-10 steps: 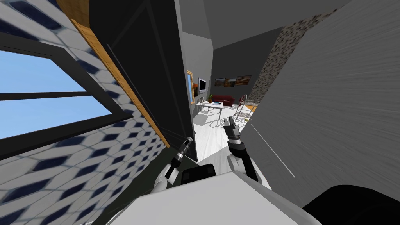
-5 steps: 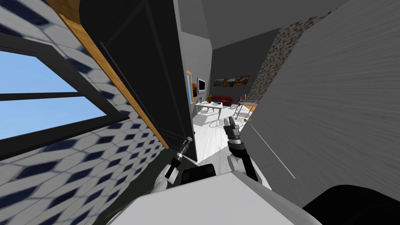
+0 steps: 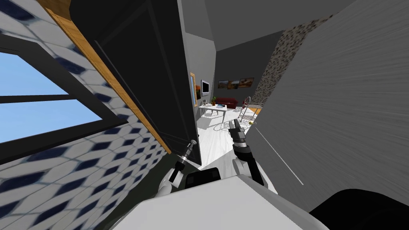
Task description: Push the door open
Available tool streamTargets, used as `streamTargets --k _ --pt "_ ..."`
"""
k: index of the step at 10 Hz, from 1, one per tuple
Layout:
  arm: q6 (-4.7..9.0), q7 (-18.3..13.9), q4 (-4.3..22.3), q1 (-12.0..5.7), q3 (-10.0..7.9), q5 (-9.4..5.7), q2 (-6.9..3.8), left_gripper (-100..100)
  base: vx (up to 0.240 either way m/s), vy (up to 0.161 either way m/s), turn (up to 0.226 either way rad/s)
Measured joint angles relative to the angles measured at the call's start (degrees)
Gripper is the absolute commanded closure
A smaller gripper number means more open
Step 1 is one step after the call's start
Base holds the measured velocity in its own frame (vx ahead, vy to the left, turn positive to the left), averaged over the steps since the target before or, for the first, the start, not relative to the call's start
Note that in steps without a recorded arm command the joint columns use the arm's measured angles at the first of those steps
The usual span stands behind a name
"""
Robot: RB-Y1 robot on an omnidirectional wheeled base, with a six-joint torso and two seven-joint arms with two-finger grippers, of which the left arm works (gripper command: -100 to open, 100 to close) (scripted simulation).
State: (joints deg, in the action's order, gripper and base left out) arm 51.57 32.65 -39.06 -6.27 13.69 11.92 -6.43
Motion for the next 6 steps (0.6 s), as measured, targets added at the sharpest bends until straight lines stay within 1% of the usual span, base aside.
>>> streamTargets --k 2,3,4,5,6 --pt "-0.31 -2.8 -0.4 0.01 0.01 -0.99 -0.06 100 0.03 -0.02 -0.021" --pt "-0.11 -4.3 -0.2 -0.05 -0.07 -1.65 -0.04 100 0.051 -0.02 -0.037" --pt "-0.27 -6.0 -0.4 0.08 -0.14 -2.6 -0.05 100 0.04 -0.01 -0.013" --pt "-0.6 -7.4 -0.9 0.2 -0.16 -3.05 0.0 100 0.048 -0.007 -0.032" --pt "-0.61 -8.9 -0.9 0.1 -0.24 -3.79 0.07 100 0.041 -0.006 -0.016"
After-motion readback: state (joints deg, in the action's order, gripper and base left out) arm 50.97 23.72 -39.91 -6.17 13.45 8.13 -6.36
